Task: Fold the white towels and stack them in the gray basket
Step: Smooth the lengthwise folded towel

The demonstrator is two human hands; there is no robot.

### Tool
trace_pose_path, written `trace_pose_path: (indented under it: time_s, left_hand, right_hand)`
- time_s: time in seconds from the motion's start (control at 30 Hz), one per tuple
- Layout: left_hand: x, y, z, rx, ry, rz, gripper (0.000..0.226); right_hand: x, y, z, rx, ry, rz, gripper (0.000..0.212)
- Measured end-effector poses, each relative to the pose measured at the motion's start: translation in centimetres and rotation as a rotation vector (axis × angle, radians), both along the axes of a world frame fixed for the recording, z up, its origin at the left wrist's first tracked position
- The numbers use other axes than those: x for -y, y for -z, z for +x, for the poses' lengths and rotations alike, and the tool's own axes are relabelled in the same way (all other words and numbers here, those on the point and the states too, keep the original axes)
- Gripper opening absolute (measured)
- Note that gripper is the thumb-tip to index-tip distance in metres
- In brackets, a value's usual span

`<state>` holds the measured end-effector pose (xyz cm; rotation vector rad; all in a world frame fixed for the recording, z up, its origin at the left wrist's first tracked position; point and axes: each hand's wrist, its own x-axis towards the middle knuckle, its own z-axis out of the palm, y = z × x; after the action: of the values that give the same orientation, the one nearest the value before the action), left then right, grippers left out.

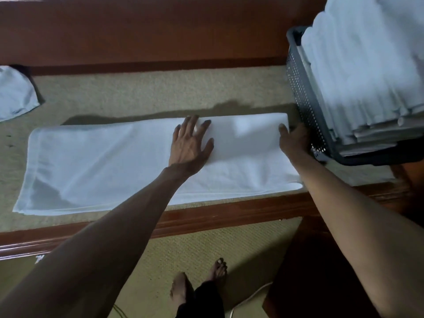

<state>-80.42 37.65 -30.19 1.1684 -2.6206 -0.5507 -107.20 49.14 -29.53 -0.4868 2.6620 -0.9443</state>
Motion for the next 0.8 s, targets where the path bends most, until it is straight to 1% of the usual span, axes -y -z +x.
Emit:
trace_pose_path:
  time_s: [0.03, 0.17, 0.23, 0.33, 0.37, 0.43, 0.47, 0.5, 0.53, 0.57, 0.63, 0.67, 0.7, 0.73, 0.8]
  left_hand:
    - [0.3, 0.4, -1.1, 0.050, 0.017, 0.011, 0.057]
    - [0.8, 2.1, -3.1, 0.193, 0.008, -0.015, 0.063]
    - [0.7, 2.5, -3.2, 0.207, -0.013, -0.050, 0.063]
    - [0.6, 2.5, -3.4, 0.215, -0.028, -0.060, 0.062]
    - [0.6, 2.4, -3.5, 0.223, -0.032, -0.063, 0.062]
    - [0.4, 2.2, -3.5, 0.232, -0.039, -0.061, 0.062]
    - [0.4, 2.2, -3.5, 0.235, -0.040, -0.062, 0.063]
    - [0.4, 2.1, -3.5, 0.239, -0.042, -0.065, 0.063]
    - [0.4, 2.1, -3.6, 0.242, -0.043, -0.071, 0.063]
    - [0.5, 2.1, -3.6, 0.240, -0.042, -0.076, 0.063]
    - [0.4, 2.1, -3.6, 0.231, -0.047, -0.082, 0.063]
    - [0.3, 2.1, -3.5, 0.229, -0.050, -0.082, 0.063]
    - [0.3, 2.1, -3.6, 0.231, -0.051, -0.083, 0.063]
    - [0.2, 2.0, -3.6, 0.235, -0.048, -0.081, 0.063]
    - [0.3, 1.9, -3.7, 0.239, -0.045, -0.077, 0.063]
  right_hand:
    - [0.4, 0.2, -0.5, 0.015, -0.012, -0.013, 0.029]
    - [1.8, 0.6, -1.8, -0.041, -0.024, -0.144, 0.022]
    - [2.4, 0.8, -2.1, -0.049, -0.033, -0.145, 0.019]
    - [2.6, 1.3, -1.4, -0.142, -0.071, -0.174, 0.012]
    - [2.2, 1.4, -0.8, -0.208, -0.087, -0.188, 0.014]
    - [1.6, 1.6, 0.6, -0.443, -0.162, -0.125, 0.031]
    - [1.5, 1.7, 1.0, -0.562, -0.259, -0.108, 0.036]
    - [1.7, 1.5, 1.7, -0.622, -0.381, -0.116, 0.037]
    - [2.0, 1.6, 2.3, -0.600, -0.519, -0.117, 0.040]
    - [2.3, 1.7, 2.9, -0.544, -0.653, -0.074, 0.044]
    - [2.0, 2.3, 3.9, -0.426, -0.887, 0.093, 0.059]
    - [1.4, 2.6, 3.9, -0.430, -0.941, 0.166, 0.064]
    - [0.9, 3.0, 3.3, -0.452, -0.945, 0.215, 0.067]
    - [0.4, 3.2, 2.5, -0.471, -0.898, 0.241, 0.069]
    - [-0.1, 3.3, 0.3, -0.422, -0.717, 0.300, 0.073]
